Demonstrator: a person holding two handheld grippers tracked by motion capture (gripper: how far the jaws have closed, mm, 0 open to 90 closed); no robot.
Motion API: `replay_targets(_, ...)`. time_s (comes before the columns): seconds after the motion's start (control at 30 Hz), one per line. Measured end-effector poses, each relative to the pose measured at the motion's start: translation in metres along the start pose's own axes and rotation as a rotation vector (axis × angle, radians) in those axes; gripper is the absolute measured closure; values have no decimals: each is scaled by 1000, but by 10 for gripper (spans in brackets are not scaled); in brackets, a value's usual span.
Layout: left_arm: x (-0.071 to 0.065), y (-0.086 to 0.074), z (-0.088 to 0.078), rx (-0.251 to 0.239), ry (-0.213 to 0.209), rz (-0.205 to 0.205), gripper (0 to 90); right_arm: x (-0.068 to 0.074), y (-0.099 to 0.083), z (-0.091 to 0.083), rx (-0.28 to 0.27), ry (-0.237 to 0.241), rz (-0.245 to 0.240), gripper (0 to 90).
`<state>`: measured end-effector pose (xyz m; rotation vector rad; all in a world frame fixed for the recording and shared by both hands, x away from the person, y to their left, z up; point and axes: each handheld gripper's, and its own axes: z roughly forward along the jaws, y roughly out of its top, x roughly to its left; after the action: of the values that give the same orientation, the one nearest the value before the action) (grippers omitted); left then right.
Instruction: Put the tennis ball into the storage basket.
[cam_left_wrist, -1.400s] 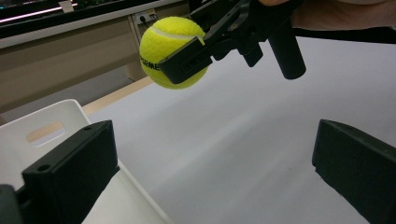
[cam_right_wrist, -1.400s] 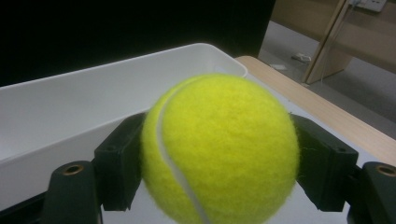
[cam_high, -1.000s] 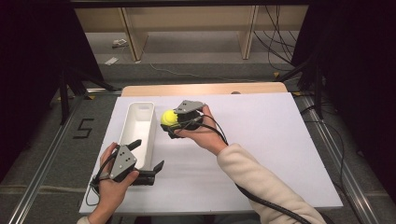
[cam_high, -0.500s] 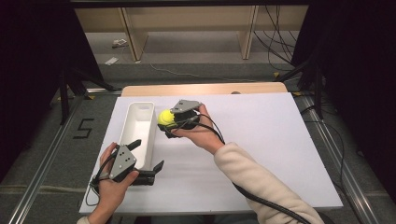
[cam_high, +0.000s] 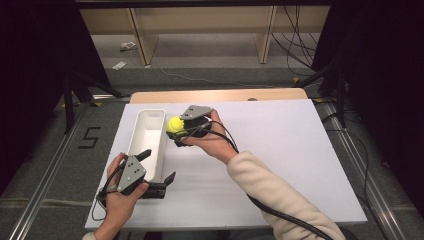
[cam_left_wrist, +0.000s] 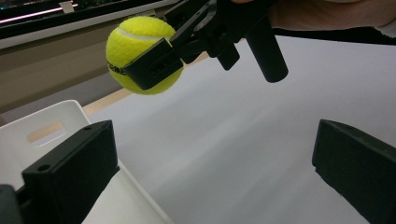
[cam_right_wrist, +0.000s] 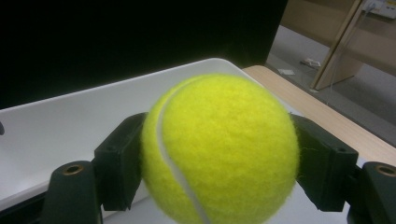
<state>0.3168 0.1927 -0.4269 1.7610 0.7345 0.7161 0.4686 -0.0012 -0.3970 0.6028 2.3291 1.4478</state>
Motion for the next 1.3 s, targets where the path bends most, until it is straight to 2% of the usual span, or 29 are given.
replay_targets(1.3,-1,0,-1,1,1,-2,0,12,12,21,6,37,-14,267)
